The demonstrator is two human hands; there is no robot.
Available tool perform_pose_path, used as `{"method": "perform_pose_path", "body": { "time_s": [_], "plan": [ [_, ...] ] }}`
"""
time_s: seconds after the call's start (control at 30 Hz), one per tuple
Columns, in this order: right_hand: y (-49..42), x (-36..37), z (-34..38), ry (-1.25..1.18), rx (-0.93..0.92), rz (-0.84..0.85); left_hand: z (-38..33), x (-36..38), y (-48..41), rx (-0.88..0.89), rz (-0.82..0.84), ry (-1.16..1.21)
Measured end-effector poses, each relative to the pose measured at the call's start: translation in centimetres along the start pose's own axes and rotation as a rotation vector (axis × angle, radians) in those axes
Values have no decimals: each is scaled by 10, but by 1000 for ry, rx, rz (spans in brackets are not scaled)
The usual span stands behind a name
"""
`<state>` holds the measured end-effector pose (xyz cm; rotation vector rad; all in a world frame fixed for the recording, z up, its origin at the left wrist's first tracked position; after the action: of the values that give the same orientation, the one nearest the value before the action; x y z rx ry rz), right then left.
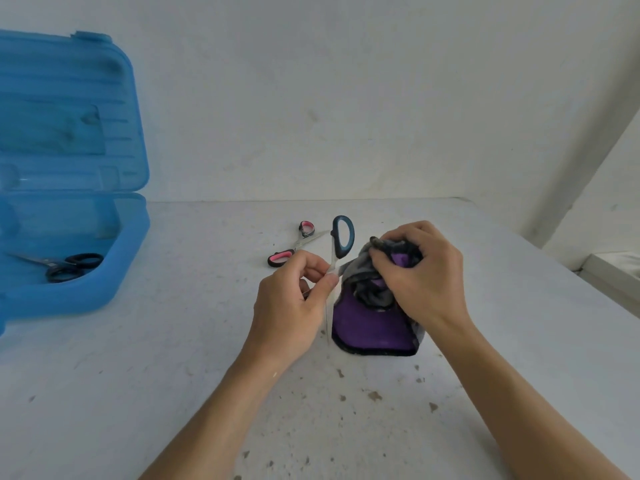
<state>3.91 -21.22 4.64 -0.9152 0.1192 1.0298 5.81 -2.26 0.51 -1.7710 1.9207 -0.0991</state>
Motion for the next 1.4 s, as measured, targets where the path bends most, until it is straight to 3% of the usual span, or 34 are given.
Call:
{"method": "perform_pose_path", "body": {
  "time_s": [0.2,0.43,0.6,0.77,0.93,1.07,1.23,1.4],
  "plan": [
    [11,12,16,11,-227,116,-2,2,4,46,4,-70],
    [-5,-9,-12,62,-38,-45,5,8,0,-121,46,95],
    [2,-11,8,-12,-336,40,8,7,-1,-196,67,246],
    [13,16,24,50,-607,269,-1,6,3,-93,187,121],
    [8,14,13,111,-478,189,-9,13,8,-82,222,80],
    [13,20,17,126,-520,289,-6,12,8,-90,188,53],
    [5,11,14,107,-481,233,-6,17,6,-85,179,130],
    [8,12,14,118,-547,300,0,15,6,-132,176,176]
  ]
}}
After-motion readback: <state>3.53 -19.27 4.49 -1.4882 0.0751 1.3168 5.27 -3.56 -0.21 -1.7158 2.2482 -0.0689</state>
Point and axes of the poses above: each hand's wrist, its own y-axis away from the middle knuckle, its own x-axis out of the palm, z = x × y, the point moved 3 cm from there along -y, towards the middle knuckle, and after that the axes turned 4 degrees about z, right-handed, at the moved point
